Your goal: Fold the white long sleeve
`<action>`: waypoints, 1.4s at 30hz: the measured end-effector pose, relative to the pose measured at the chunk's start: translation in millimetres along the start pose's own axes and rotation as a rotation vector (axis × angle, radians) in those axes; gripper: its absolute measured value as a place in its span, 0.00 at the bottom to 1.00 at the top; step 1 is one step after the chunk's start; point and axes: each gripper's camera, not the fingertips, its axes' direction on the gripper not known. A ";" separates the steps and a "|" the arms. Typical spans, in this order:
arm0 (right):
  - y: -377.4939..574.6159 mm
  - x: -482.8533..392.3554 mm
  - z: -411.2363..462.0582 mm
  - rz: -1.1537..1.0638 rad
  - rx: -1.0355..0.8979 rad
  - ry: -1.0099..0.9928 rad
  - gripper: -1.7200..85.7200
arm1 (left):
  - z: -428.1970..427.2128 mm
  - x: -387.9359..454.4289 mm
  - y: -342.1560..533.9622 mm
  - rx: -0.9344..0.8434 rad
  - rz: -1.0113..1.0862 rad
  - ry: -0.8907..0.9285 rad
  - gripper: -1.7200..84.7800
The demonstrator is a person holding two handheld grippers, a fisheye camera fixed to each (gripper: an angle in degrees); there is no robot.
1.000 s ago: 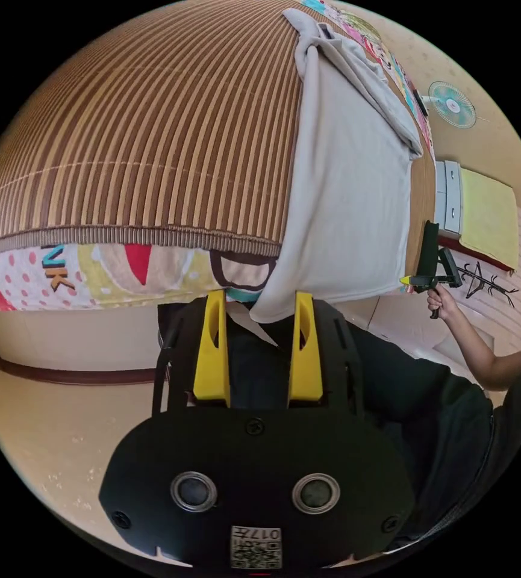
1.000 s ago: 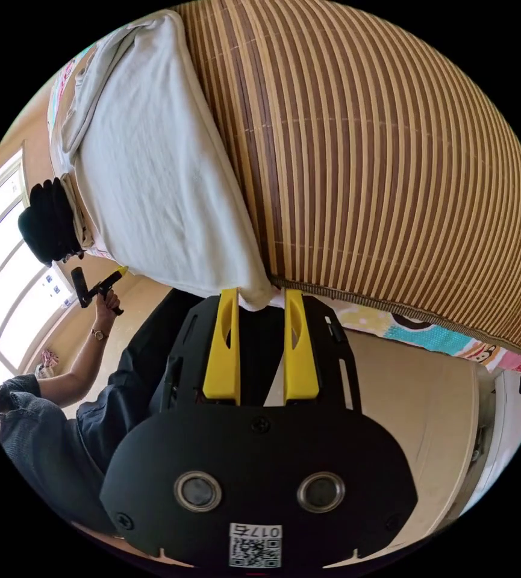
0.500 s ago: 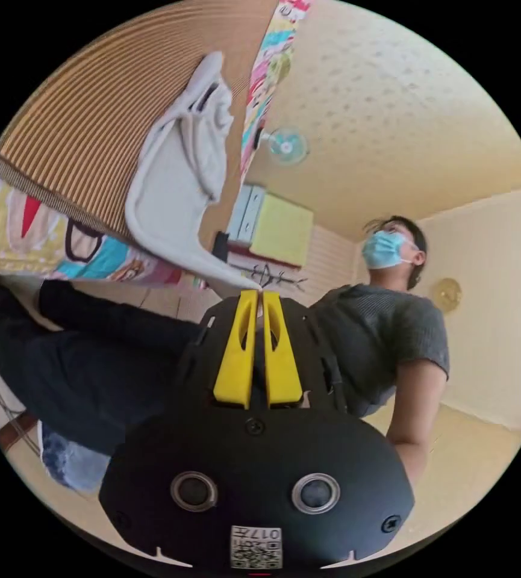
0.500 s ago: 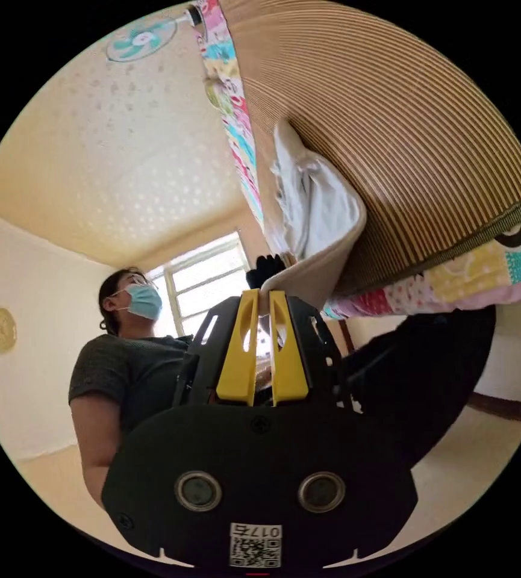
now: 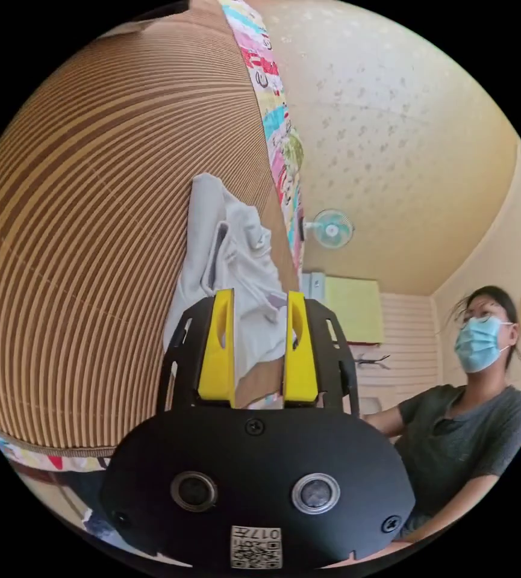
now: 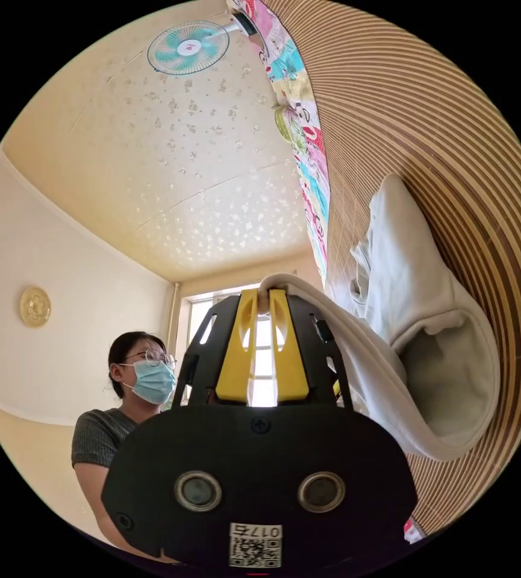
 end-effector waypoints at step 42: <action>58.1 -10.7 -63.9 0.026 0.215 -0.094 0.04 | 230.6 72.8 79.9 0.025 0.210 -0.555 0.05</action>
